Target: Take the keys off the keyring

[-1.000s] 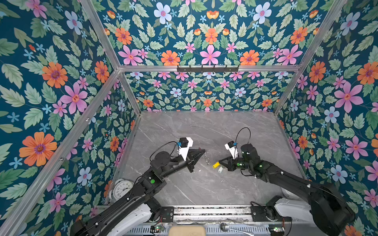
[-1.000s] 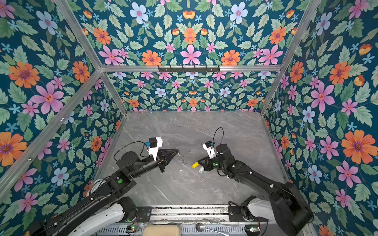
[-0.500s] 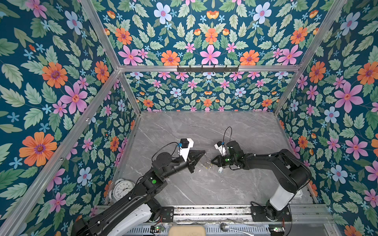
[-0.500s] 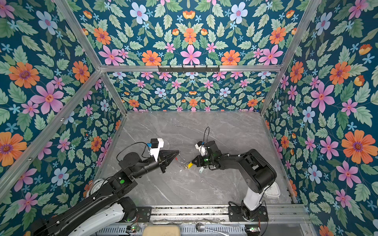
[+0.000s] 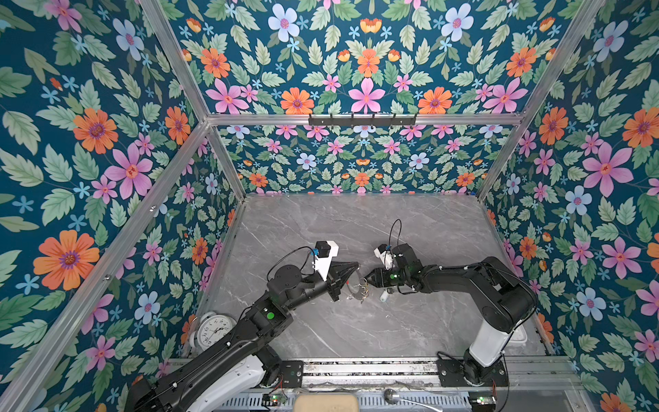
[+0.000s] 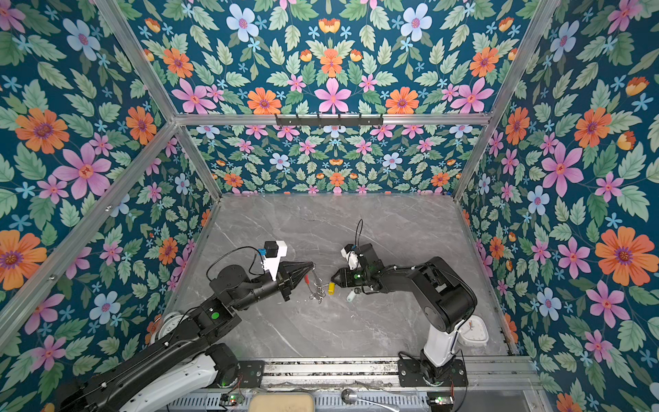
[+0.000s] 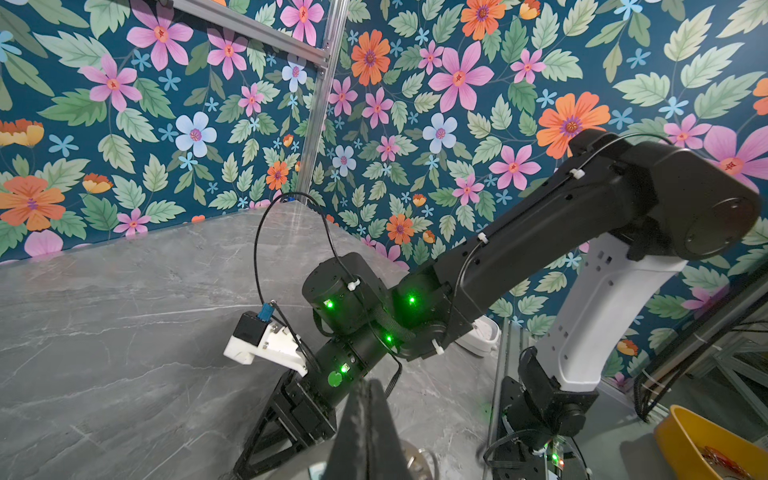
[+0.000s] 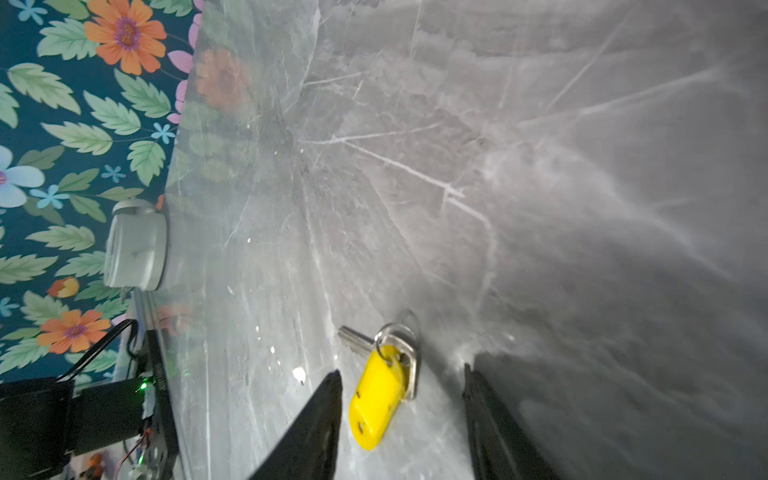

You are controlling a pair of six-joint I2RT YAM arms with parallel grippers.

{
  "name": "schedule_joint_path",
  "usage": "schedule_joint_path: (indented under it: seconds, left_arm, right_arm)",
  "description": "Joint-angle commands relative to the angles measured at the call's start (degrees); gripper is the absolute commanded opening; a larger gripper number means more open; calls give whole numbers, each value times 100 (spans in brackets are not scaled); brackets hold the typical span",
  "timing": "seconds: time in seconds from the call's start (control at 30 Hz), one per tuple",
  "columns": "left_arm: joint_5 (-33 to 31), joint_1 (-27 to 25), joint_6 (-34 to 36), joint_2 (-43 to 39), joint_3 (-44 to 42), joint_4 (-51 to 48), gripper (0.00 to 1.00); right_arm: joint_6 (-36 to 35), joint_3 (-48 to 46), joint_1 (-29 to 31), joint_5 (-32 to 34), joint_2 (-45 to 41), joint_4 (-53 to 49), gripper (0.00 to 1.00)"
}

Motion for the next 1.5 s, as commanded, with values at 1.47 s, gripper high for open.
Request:
schedule_joint_path:
  seconds: [1.47]
  left_arm:
    - [366,3,-348,744,207,1434,0]
  right_arm:
    - [-1655,235,2517,2640,-4116,-1161,32]
